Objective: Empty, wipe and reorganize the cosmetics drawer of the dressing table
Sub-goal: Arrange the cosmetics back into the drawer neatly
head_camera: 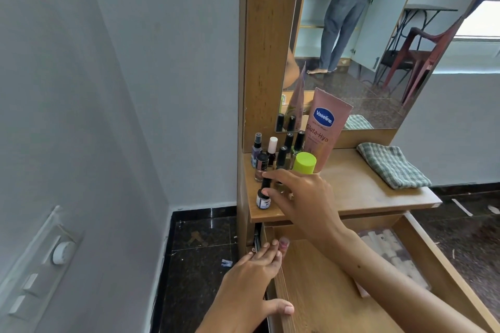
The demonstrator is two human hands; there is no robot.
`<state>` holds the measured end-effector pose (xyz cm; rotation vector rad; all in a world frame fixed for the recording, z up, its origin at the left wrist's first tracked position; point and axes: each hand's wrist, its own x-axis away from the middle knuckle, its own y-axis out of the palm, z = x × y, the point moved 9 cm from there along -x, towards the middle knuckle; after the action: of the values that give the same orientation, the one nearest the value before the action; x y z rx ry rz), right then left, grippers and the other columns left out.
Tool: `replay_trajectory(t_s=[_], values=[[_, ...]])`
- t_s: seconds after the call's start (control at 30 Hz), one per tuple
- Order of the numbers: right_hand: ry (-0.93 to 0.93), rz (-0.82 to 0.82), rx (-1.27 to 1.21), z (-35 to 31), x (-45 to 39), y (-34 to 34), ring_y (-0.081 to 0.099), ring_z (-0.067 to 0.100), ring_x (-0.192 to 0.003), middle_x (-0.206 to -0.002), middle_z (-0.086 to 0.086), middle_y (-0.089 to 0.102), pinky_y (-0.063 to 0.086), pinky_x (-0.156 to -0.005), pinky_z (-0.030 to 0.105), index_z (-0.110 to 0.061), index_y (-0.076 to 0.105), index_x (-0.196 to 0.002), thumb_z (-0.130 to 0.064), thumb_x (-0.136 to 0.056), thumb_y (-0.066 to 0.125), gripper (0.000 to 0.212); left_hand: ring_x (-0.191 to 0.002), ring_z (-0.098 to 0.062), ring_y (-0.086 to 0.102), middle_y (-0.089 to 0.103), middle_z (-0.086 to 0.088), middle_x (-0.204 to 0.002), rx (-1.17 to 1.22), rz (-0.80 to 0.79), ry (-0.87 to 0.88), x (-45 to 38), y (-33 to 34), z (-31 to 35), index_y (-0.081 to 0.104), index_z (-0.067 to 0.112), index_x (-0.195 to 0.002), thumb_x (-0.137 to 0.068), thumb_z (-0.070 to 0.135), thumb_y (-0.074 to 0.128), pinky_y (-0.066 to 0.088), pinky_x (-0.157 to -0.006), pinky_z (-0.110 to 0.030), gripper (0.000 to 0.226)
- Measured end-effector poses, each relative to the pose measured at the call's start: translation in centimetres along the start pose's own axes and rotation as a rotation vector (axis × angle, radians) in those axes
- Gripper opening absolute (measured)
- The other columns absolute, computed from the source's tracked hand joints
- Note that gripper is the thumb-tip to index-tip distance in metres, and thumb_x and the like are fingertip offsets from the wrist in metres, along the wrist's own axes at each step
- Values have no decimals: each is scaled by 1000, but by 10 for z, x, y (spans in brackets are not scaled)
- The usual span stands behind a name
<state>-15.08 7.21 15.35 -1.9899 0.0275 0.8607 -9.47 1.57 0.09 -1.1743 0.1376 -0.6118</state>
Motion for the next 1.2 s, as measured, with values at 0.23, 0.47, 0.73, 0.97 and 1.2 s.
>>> replay_trajectory(t_s=[0.23, 0.47, 0.73, 0.97, 1.2], values=[[66, -67, -168, 11, 23, -26, 58, -1, -56, -82, -17, 70, 50, -56, 18, -26, 72, -96, -35, -76, 75, 23, -138, 2, -7, -7, 14, -153, 74, 67, 11, 12, -12, 8, 5, 23, -148, -83, 60, 51, -4, -105, -15, 88], [174, -229, -87, 36, 86, -27, 52, -10, -52, -70, -46, 51, 35, -53, 3, -33, 72, -80, -38, -66, 73, 15, -129, 10, -12, -8, 16, -151, 73, 136, 3, 17, -14, 9, 8, 26, -147, -82, 57, 54, -6, -105, -14, 86], [243, -454, -49, 54, 124, 32, 54, -16, -61, -67, -23, 66, 44, -57, 11, -35, 70, -82, -36, -69, 76, 15, -130, 10, -12, -11, 21, -145, 88, 171, -12, 22, -14, 8, 9, 26, -147, -82, 58, 52, -6, -105, -12, 83], [190, -493, -55, 44, 127, 45, 56, -15, -68, -76, -18, 71, 44, -61, 7, -35, 70, -87, -31, -75, 74, 13, -127, 11, -13, -13, 23, -141, 100, 182, -16, 24, -16, 9, 10, 28, -146, -81, 58, 53, -8, -102, -10, 84], [166, -476, -60, 42, 128, 46, 64, -5, -75, -80, -18, 70, 54, -63, 19, -36, 68, -93, -34, -76, 72, 17, -127, 10, -15, -14, 21, -140, 79, 180, -23, 25, -17, 11, 8, 26, -147, -83, 55, 52, -8, -103, -13, 82]])
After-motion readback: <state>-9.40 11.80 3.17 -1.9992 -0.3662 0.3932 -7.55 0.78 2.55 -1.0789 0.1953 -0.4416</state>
